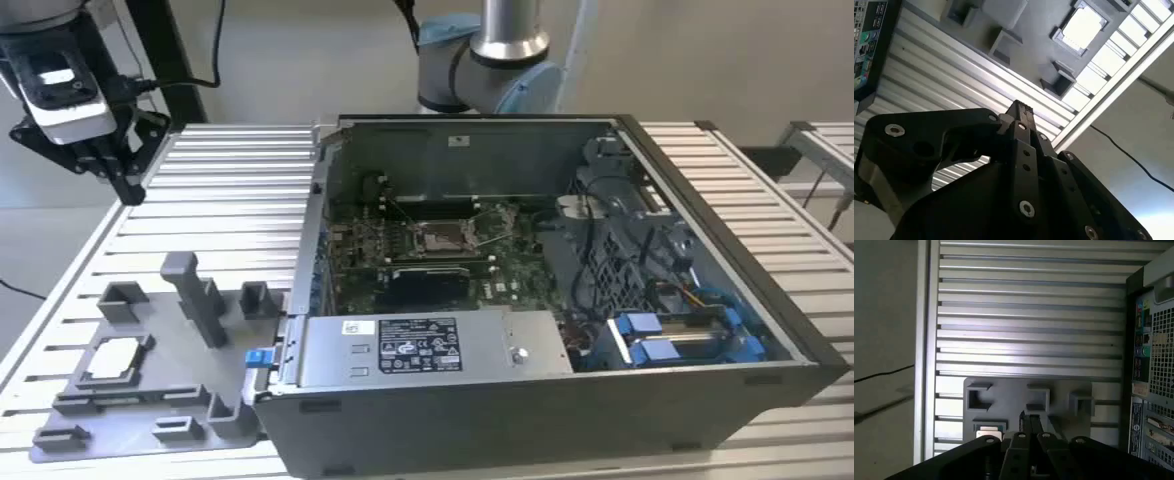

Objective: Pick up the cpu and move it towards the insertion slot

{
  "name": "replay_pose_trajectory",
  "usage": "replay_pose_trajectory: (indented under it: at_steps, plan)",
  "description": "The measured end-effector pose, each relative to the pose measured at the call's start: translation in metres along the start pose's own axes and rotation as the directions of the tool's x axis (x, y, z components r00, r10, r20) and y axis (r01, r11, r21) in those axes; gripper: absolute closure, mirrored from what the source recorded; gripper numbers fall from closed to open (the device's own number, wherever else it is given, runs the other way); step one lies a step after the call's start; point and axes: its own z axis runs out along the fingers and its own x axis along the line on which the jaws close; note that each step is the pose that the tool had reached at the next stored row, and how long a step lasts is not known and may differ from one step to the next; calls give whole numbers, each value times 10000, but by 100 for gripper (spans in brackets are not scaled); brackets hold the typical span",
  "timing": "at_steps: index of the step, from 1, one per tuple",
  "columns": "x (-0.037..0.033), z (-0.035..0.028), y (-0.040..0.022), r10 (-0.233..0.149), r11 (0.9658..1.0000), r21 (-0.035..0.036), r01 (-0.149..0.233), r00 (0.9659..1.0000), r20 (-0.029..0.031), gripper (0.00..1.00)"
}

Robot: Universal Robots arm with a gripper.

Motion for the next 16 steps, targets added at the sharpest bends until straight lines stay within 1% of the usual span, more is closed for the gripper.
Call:
replay_pose_trajectory:
  at_steps: [12,16]
  plan:
    - [0,0,0,0,10000,0,0,10000,-1,100]
    - [42,1,-10,0,10000,0,0,10000,-1,100]
